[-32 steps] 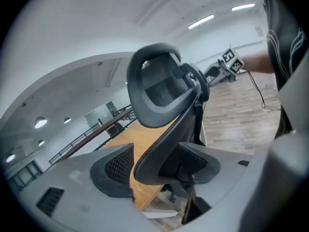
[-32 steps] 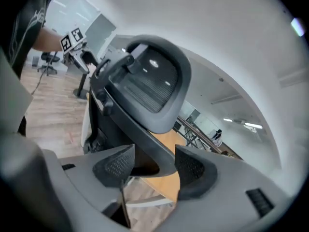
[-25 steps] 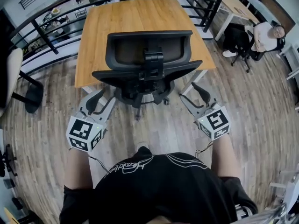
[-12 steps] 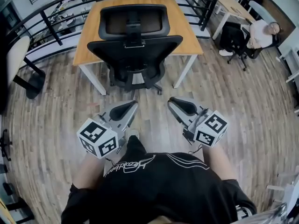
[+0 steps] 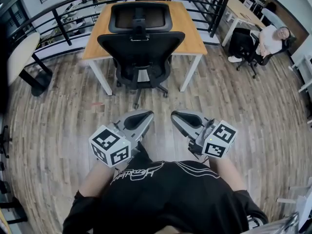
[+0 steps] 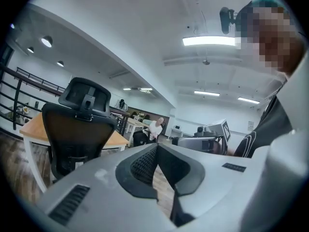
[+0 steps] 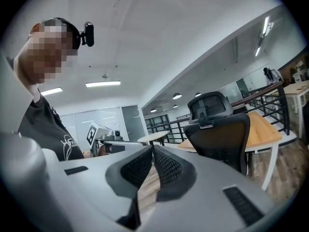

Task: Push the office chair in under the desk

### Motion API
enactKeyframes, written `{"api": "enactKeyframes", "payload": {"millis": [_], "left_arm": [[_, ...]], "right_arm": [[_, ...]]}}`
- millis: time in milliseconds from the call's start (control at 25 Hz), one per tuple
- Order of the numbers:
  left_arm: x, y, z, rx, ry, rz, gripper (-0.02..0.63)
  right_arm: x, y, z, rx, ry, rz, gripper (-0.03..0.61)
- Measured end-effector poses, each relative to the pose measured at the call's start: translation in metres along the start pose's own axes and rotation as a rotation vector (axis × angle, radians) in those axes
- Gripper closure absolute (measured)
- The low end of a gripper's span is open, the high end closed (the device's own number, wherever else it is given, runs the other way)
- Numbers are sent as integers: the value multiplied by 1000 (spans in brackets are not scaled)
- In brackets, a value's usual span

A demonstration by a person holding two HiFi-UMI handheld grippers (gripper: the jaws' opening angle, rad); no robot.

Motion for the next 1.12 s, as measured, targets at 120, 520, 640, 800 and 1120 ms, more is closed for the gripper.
{"api": "enactKeyframes", "payload": {"millis": [120, 520, 640, 800, 1120], "left_arm": [[-1, 3, -12, 4, -7, -10, 606], [3, 4, -30, -7, -23, -29, 606], [4, 3, -35, -2, -20, -26, 606], [5, -1, -42, 28, -26, -19, 606], [11, -8, -31, 57, -43, -17, 606]], "right_arm": [[-2, 6, 12, -20, -6, -9, 535], [2, 20, 23, -11, 11, -10, 537], [0, 25, 25, -11, 14, -19, 537], [0, 30, 26, -7, 24, -28, 537], [9, 22, 16, 6, 28, -34, 537]]}}
Point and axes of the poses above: the fingertips, and each gripper's own axes: y backward along the fingers, z to its left, x out of its underside, the point moved 4 cm from there along y, backward along the fingers, and after that the axes turned 6 degrees about -x, right-handed, at the moved point
